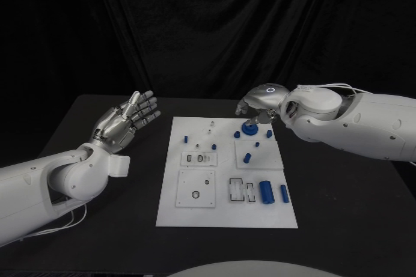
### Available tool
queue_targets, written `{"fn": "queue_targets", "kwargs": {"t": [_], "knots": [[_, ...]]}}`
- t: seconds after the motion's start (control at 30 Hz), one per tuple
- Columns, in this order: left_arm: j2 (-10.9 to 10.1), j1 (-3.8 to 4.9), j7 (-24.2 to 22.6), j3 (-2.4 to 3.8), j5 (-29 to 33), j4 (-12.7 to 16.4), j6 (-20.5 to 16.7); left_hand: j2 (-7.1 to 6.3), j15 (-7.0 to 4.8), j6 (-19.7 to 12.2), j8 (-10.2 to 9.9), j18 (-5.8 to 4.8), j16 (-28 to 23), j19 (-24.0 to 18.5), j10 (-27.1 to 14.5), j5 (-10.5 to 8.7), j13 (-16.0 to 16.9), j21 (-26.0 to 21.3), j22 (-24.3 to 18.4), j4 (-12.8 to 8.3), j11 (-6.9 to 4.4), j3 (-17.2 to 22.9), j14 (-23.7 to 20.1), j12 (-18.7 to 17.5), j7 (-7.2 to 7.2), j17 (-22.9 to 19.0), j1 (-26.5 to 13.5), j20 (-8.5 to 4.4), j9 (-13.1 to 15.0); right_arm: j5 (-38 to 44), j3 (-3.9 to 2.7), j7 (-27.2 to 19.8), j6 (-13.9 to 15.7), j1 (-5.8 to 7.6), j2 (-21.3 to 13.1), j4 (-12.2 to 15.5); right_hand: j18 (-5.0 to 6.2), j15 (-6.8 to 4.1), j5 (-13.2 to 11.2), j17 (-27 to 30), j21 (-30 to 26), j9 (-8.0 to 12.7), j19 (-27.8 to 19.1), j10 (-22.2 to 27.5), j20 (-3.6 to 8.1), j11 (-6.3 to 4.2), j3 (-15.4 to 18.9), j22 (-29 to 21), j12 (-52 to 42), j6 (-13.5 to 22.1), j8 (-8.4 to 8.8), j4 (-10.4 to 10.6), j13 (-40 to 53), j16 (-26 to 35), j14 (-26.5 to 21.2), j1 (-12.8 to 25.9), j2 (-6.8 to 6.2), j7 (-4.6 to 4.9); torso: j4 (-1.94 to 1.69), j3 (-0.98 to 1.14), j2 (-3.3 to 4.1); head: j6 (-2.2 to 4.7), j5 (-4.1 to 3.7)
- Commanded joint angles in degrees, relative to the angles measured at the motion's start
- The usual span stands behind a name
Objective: Assemble the parts on the task board
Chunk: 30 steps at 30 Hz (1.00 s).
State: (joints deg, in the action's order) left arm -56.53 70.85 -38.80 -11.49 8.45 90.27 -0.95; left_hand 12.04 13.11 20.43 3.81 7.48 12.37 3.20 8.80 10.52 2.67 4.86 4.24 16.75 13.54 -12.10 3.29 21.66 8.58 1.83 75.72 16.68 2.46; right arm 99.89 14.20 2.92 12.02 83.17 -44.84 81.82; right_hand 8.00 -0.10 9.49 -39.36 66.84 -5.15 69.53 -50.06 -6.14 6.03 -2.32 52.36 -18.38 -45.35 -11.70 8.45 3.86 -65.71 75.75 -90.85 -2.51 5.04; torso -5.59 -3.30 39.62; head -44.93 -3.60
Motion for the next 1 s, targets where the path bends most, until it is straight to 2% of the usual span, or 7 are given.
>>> {"fn": "queue_targets", "kwargs": {"t": [0.03, 0.2, 0.37, 0.57, 0.73, 0.87, 1.0], "knots": [[0.02, 0.68, -9.05, 0.09, 1.82, 0.15, 2.11, 0.34, 0.03, -0.57, -0.29, -0.11, -0.47, -0.49, -0.52, -0.44, -0.07, -0.36, -0.22, 0.01, -0.13, -0.60, -0.58, -0.61, 5.68, -0.10, -0.48, -0.08, -0.06, 3.54, -0.03, 1.82, -0.66, -0.69, -0.05, -0.35, -0.70, -0.05, -0.25, -0.13, 0.42, -0.06, 0.60, -0.31, 0.02, -0.04, -0.06, 0.24, 0.40, -0.33, 0.36, 0.46, 0.06, -0.39, 0.40, 0.07, -0.55, -0.28, -0.43, -0.06, 0.34, -0.05, -0.48], [0.07, 1.31, -8.78, 0.10, 2.02, 0.06, 2.86, 1.64, -0.17, -1.09, -0.56, 0.11, -0.99, -0.72, -1.00, -0.49, -0.12, -0.70, -0.53, 0.01, -0.36, -1.12, -0.97, -1.30, 5.32, -0.17, -0.56, -0.09, -0.10, 3.67, -0.03, 1.23, -0.03, -1.55, 0.12, -1.19, -0.87, -0.10, -0.39, -1.05, 1.11, -0.11, 0.95, -0.76, 0.10, -0.12, -0.27, 1.32, 0.52, -0.39, 0.60, 0.78, 0.12, -0.95, 0.69, 0.29, -0.63, -0.37, -0.59, -0.06, 0.50, 0.00, -0.73], [0.02, 1.84, -8.20, 0.11, 3.06, 0.03, 2.76, 1.75, -0.21, -1.14, -0.62, 0.19, -1.30, -0.77, -1.19, -0.56, -0.13, -0.79, -0.60, -0.03, -0.35, -1.47, -1.20, -1.50, 5.35, -0.22, -0.51, -0.07, -0.09, 3.71, -0.03, 0.49, 1.28, -2.57, 0.41, -2.11, -1.09, -0.14, -0.54, -2.49, 2.04, -0.20, 1.50, -1.46, 0.15, -0.20, -0.52, 2.77, 0.66, -0.56, 0.85, 1.17, 0.18, -1.82, 1.21, 0.53, -0.80, -0.38, -0.62, -0.09, 0.59, 0.02, -0.91], [-0.30, 3.79, -7.86, 0.11, 4.09, 0.19, 2.73, 2.41, 0.17, 0.18, -0.34, 0.00, -1.15, -0.69, -0.41, -0.30, 0.03, -0.77, -0.63, -0.12, 0.40, -1.99, -1.32, -0.38, 6.01, -0.19, 0.08, 0.00, 0.10, 3.72, -0.04, -0.02, 1.85, -3.60, 1.17, -3.23, -1.11, -0.12, -0.56, -2.61, 2.17, -0.21, 1.51, -1.64, 0.15, -0.21, -0.62, 2.96, 0.76, -0.52, 0.99, 1.35, 0.17, -1.93, 1.26, 0.66, -0.83, -0.38, -0.67, -0.25, 0.63, -0.01, -1.27], [-0.65, 5.72, -7.75, 0.10, 4.12, 1.68, 2.84, 2.45, 0.44, 1.42, -0.03, -0.27, -0.59, -0.51, 0.49, 0.98, 0.12, -0.67, -0.60, -0.43, 0.76, -2.15, -1.22, 0.67, 6.19, -0.12, 1.88, 0.01, 0.23, 3.73, -0.04, -0.47, 2.21, -4.26, 1.75, -4.16, -1.15, -0.10, -0.59, -2.87, 2.33, -0.21, 1.58, -1.76, 0.15, -0.21, -0.68, 3.22, 0.83, -0.49, 1.09, 1.48, 0.17, -2.08, 1.33, 0.76, -0.84, -0.37, -0.68, -0.28, 0.61, -0.20, -1.17], [-0.80, 6.61, -7.68, 0.08, 4.13, 2.67, 3.05, 2.65, 0.56, 2.09, 0.17, -0.37, -0.17, -0.44, 0.88, 1.22, 0.17, -0.62, -0.59, -0.41, 0.90, -2.16, -1.06, 1.09, 6.21, -0.07, 2.43, 0.02, 0.31, 3.73, -0.05, -0.93, 2.88, -4.82, 2.62, -5.18, -1.25, -0.06, -0.50, -3.26, 2.72, -0.26, 1.79, -2.20, 0.13, -0.25, -0.87, 3.85, 0.90, -0.58, 1.22, 1.70, 0.20, -2.32, 1.46, 0.87, -0.82, -0.28, -0.89, -0.34, 0.54, -0.19, -1.12], [-0.74, 6.92, -7.53, -0.03, 4.45, 2.92, 3.34, 2.69, 0.58, 2.25, 0.21, -0.40, -0.24, -0.45, 0.87, 1.30, 0.15, -0.65, -0.63, -0.42, 0.90, -2.16, -1.07, 1.01, 6.18, -0.08, 2.58, 0.02, 0.33, 3.73, -0.05, -1.13, 3.26, -5.23, 3.28, -5.87, -1.34, 0.05, 0.62, -4.19, 3.23, -0.37, 1.98, -2.82, 0.04, -0.26, -1.43, 4.66, 1.29, -0.83, 1.47, 1.93, 0.15, -2.90, 1.80, 0.74, -0.88, -0.17, -0.69, -0.31, 0.50, -0.34, -0.97]]}}
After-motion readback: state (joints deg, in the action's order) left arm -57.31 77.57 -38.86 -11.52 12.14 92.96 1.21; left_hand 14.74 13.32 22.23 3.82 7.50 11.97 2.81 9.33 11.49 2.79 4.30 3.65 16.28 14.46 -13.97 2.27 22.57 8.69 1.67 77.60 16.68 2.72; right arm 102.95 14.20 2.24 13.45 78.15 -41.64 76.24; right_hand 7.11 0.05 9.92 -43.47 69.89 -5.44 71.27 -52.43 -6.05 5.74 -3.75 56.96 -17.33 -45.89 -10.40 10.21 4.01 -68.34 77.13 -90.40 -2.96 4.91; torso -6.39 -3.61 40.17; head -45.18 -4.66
